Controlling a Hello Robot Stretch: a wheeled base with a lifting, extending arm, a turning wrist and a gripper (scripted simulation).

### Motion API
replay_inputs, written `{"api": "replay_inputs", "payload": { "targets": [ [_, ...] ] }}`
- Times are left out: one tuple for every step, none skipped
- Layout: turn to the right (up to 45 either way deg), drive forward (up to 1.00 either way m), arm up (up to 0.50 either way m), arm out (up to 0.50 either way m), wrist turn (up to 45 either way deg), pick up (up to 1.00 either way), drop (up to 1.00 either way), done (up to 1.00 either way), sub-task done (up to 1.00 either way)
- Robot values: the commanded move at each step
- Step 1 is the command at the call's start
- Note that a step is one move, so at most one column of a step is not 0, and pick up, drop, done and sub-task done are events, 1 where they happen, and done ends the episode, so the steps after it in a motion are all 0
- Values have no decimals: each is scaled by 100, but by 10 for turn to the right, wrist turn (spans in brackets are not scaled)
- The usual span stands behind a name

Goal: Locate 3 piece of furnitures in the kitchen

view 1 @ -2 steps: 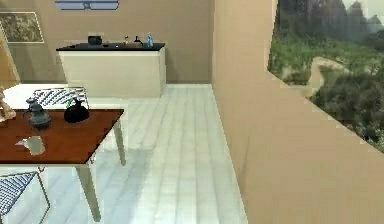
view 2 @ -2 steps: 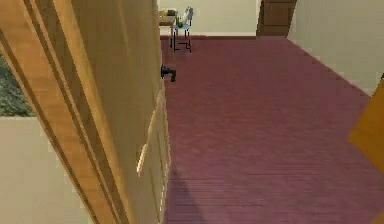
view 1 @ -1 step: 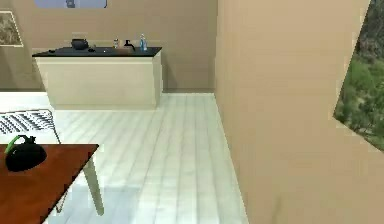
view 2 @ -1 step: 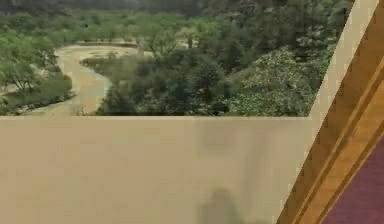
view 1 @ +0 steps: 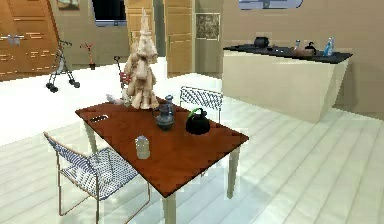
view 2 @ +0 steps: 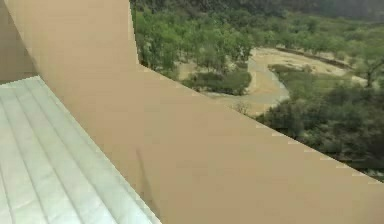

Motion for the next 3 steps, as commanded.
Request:
{"api": "replay_inputs", "payload": {
  "targets": [
    [-120,0,0,0,0,0,0,0,0],
    [0,0,0,0,0,0,0,0,100],
    [-30,0,0,0,0,0,0,0,0]
  ]
}}
